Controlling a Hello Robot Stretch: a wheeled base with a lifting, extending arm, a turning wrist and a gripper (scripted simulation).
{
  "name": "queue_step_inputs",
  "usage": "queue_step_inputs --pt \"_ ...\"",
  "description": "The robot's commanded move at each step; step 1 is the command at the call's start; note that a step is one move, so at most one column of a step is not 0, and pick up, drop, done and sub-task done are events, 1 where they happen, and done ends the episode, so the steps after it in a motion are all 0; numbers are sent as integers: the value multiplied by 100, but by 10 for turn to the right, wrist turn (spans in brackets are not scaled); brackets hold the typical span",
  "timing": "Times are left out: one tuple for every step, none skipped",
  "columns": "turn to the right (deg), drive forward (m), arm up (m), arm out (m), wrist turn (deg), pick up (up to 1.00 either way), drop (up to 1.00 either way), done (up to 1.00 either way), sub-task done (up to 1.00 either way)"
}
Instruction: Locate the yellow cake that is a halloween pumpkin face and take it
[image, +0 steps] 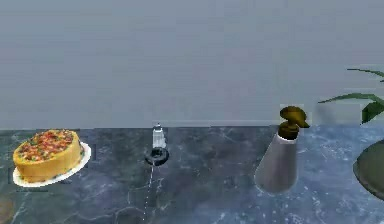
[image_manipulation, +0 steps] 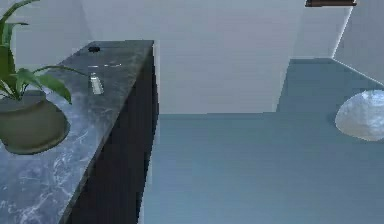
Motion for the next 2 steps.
queue_step_inputs --pt "-450 0 0 0 0 0 0 0 0" --pt "-450 0 0 0 0 0 0 0 0"
